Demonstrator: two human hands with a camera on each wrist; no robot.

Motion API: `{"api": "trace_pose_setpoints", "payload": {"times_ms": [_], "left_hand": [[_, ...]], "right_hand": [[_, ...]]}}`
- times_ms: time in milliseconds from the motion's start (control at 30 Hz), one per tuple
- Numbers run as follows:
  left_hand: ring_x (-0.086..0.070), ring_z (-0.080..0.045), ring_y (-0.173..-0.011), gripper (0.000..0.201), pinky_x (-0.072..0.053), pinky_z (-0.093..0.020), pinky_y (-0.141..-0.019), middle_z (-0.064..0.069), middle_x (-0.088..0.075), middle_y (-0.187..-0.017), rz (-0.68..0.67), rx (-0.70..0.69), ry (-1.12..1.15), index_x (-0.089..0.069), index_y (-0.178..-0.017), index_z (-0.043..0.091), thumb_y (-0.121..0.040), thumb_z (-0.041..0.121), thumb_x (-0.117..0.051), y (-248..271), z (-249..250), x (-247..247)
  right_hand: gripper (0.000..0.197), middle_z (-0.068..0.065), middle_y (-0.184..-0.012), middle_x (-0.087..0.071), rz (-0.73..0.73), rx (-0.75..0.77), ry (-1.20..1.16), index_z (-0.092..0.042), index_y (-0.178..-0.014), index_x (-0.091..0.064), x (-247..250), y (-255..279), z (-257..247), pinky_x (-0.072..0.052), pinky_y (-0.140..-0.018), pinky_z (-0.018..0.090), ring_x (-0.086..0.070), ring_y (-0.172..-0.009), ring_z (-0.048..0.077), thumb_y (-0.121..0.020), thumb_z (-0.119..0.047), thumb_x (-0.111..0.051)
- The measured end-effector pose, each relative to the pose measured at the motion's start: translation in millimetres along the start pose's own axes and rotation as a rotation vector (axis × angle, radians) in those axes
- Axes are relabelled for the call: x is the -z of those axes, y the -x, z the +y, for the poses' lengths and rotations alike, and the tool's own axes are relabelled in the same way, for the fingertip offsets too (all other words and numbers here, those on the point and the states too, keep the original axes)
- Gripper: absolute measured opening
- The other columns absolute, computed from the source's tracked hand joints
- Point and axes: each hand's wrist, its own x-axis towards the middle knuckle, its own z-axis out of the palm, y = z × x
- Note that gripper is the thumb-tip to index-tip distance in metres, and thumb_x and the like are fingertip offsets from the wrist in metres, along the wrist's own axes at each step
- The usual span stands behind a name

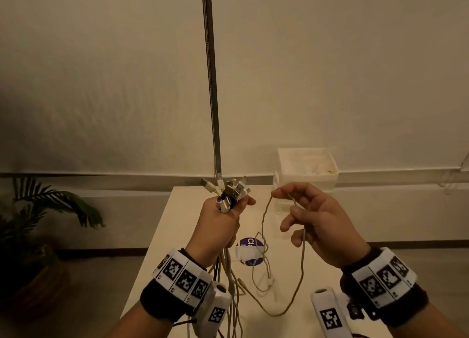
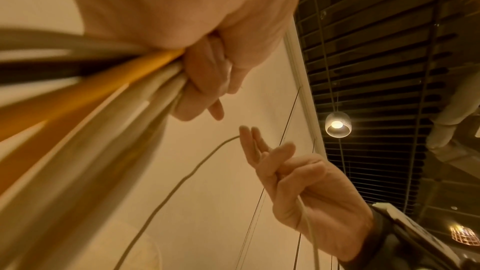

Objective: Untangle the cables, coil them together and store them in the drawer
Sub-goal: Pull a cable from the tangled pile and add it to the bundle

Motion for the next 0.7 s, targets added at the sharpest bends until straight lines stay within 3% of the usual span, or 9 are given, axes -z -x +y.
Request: {"api": "trace_pose_setpoints", "payload": {"times_ms": [100, 200, 267, 367, 433, 600, 700], "left_hand": [[-0.023, -0.013, -0.041, 0.028, -0.019, -0.024, -0.043, -0.001, -0.031, -0.052, -0.133, -0.007, -0.091, -0.070, -0.099, 0.011, -0.099, 0.031, -0.051, 1.6, -7.6, -5.2], [-0.029, -0.007, -0.038, 0.028, -0.027, -0.019, -0.041, 0.011, -0.040, -0.046, -0.228, -0.043, -0.170, -0.069, -0.097, 0.007, -0.099, 0.028, -0.051, 7.3, -18.4, -13.0], [-0.030, -0.007, -0.036, 0.030, -0.028, -0.020, -0.042, 0.011, -0.041, -0.043, -0.181, -0.055, -0.152, -0.068, -0.085, 0.005, -0.097, 0.028, -0.052, 11.9, -30.1, -12.8], [-0.024, -0.013, -0.035, 0.042, -0.020, -0.022, -0.046, 0.001, -0.034, -0.043, 0.016, 0.104, 0.029, -0.059, -0.062, 0.008, -0.095, 0.034, -0.055, 16.7, -55.8, -5.1], [-0.023, -0.014, -0.035, 0.050, -0.020, -0.022, -0.044, -0.005, -0.032, -0.044, 0.085, 0.191, 0.033, -0.056, -0.054, 0.008, -0.095, 0.038, -0.056, 18.3, -73.8, -0.5], [-0.024, -0.015, -0.033, 0.057, -0.020, -0.021, -0.042, -0.005, -0.033, -0.041, 0.104, 0.227, -0.027, -0.057, -0.055, 0.001, -0.097, 0.039, -0.052, 19.9, -90.7, 5.4], [-0.024, -0.016, -0.031, 0.061, -0.021, -0.022, -0.042, -0.005, -0.033, -0.038, 0.043, 0.249, -0.052, -0.061, -0.057, -0.001, -0.098, 0.044, -0.048, 17.1, -90.5, 4.3]], "right_hand": [[0.033, 0.006, -0.120, -0.066, 0.000, 0.007, -0.105, -0.008, -0.118, -0.055, -1.2, -3.2, -7.5, -0.046, -0.039, 0.024, -0.065, -0.063, 0.021, -0.096, 0.009, -0.036], [0.035, 0.005, -0.119, -0.067, 0.051, 0.013, -0.203, -0.011, -0.117, -0.056, -4.5, -10.1, -15.6, -0.043, -0.038, 0.021, -0.063, -0.062, 0.016, -0.096, 0.008, -0.034], [0.036, 0.002, -0.116, -0.069, 0.114, 0.007, -0.265, -0.014, -0.114, -0.057, -2.4, -14.7, -22.1, -0.039, -0.038, 0.018, -0.060, -0.060, 0.013, -0.097, 0.008, -0.034], [0.037, -0.002, -0.111, -0.070, 0.168, 0.031, -0.342, -0.017, -0.109, -0.058, 2.7, -20.4, -32.7, -0.036, -0.036, 0.015, -0.055, -0.059, 0.010, -0.097, 0.008, -0.033], [0.038, -0.003, -0.110, -0.069, 0.182, 0.061, -0.364, -0.018, -0.108, -0.057, 4.2, -24.8, -37.7, -0.035, -0.035, 0.014, -0.053, -0.060, 0.010, -0.097, 0.008, -0.032], [0.039, -0.003, -0.110, -0.069, 0.187, 0.122, -0.372, -0.019, -0.105, -0.058, -0.9, -32.4, -44.8, -0.030, -0.036, 0.013, -0.054, -0.057, 0.008, -0.097, 0.008, -0.032], [0.040, -0.003, -0.110, -0.067, 0.189, 0.159, -0.375, -0.020, -0.103, -0.058, -1.7, -36.0, -47.6, -0.028, -0.037, 0.012, -0.052, -0.056, 0.007, -0.097, 0.009, -0.031]]}}
